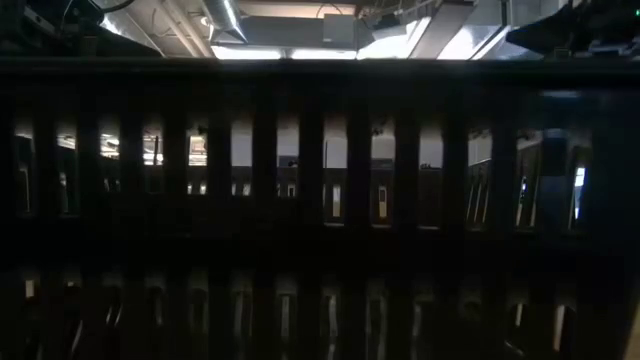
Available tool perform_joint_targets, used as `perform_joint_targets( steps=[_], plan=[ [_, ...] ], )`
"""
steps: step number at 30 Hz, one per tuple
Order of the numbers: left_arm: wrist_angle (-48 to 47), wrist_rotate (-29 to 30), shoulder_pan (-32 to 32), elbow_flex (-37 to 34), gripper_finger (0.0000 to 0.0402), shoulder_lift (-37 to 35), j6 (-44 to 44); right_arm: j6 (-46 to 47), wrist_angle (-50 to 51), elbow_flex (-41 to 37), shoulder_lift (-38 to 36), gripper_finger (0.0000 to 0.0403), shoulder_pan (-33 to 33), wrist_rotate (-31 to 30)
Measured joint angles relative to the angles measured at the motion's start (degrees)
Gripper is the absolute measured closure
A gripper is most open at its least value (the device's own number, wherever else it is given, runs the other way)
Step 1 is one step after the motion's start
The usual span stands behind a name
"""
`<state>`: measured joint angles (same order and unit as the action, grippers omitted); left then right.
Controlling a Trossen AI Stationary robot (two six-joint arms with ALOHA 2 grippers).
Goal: Stack baskets on shelf by color
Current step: Put the top right green bin on the shelf
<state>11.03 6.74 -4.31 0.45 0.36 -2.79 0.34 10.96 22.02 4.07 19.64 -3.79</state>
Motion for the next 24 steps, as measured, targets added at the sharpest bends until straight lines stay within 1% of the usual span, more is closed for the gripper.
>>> perform_joint_targets(
  steps=[3,6,9,12,14,17,20,24],
  plan=[
    [0.25,0.87,0.07,0.0,0.0401,0.0,1.61,-0.49,2.38,3.16,3.38,0.0403,0.0,-1.73],
    [0.98,6.31,0.32,1.2,0.0401,0.02,2.9,0.89,5.25,5.69,7.07,0.0403,0.0,-3.15],
    [2.27,8.99,0.3,4.72,0.0401,-0.04,4.28,2.43,8.3,8.28,10.73,0.0403,0.0,-4.54],
    [-0.51,9.14,0.3,9.28,0.0401,0.38,7.77,3.68,13.64,12.18,14.74,0.0403,0.0,-4.81],
    [-3.56,9.75,0.28,13.28,0.0401,1.52,8.48,5.13,18.36,15.63,17.58,0.0403,-0.02,-5.39],
    [-11.37,13.71,0.29,19.47,0.0401,4.0,7.52,8.69,25.96,21.85,22.38,0.0403,-0.02,-7.16],
    [-18.9,15.83,0.28,25.85,0.0401,8.91,6.85,11.65,33.64,28.49,27.22,0.0403,0.0,-7.36],
    [-27.89,19.35,0.3,34.25,0.0401,16.96,1.02,19.31,42.86,36.34,33.56,0.0403,0.0,-8.67]
  ],
)
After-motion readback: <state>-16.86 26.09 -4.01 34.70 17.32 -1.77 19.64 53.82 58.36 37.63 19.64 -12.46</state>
